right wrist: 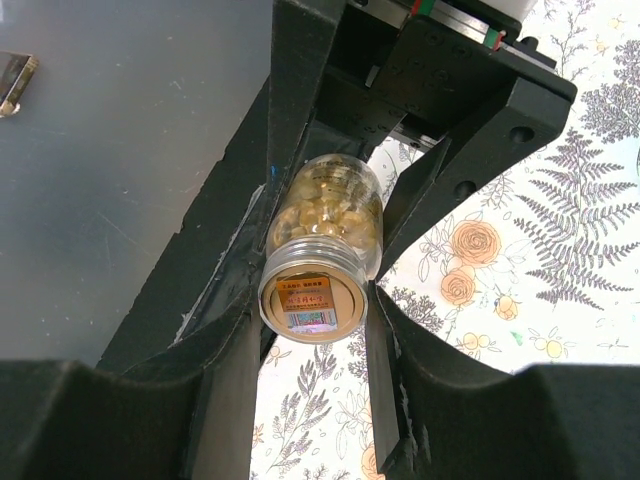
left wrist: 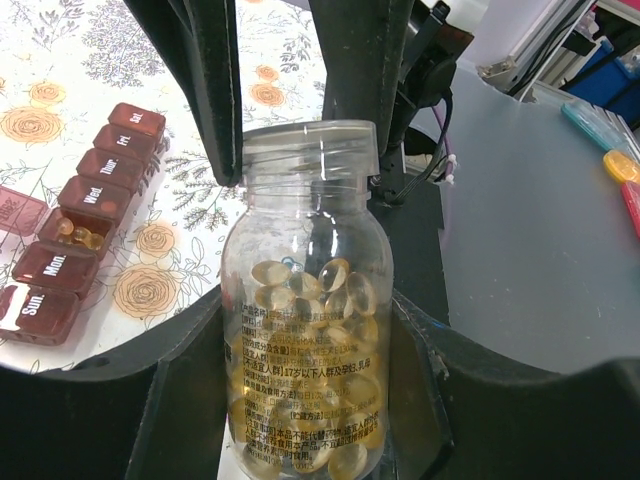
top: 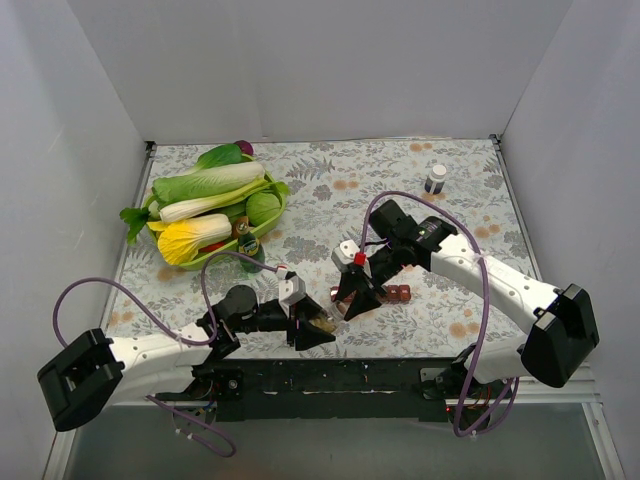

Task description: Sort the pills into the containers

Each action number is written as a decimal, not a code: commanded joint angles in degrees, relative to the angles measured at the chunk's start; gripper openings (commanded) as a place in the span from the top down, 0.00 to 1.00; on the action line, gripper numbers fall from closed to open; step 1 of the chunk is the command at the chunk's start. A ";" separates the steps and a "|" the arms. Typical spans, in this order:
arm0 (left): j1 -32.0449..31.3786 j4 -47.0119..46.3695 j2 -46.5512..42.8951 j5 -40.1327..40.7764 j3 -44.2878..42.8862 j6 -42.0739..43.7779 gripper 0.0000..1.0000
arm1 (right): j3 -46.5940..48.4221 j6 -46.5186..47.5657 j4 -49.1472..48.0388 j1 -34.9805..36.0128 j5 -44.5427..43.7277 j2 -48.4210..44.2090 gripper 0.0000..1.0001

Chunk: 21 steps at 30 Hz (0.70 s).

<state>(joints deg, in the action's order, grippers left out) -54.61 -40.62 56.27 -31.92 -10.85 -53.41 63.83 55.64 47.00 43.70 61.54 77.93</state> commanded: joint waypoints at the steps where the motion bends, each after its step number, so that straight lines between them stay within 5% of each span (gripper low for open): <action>1: -0.06 -7.37 -0.28 4.49 -3.65 -0.03 1.00 | -0.81 -1.58 -2.44 1.56 -3.00 0.82 0.81; 12: -0.50 5.29 0.50 16.89 -10.68 3.04 1.00 | -0.73 -16.77 -7.36 2.35 -14.08 3.45 0.82; 21: -1.38 -0.15 6.04 22.34 -11.12 9.28 1.00 | -5.20 -55.61 -19.13 1.48 -10.66 6.09 0.85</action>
<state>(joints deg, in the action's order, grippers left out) -56.07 -26.65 61.63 -17.80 -15.77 -46.87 61.54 22.39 35.66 44.07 46.39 82.70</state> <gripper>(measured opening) 0.508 0.470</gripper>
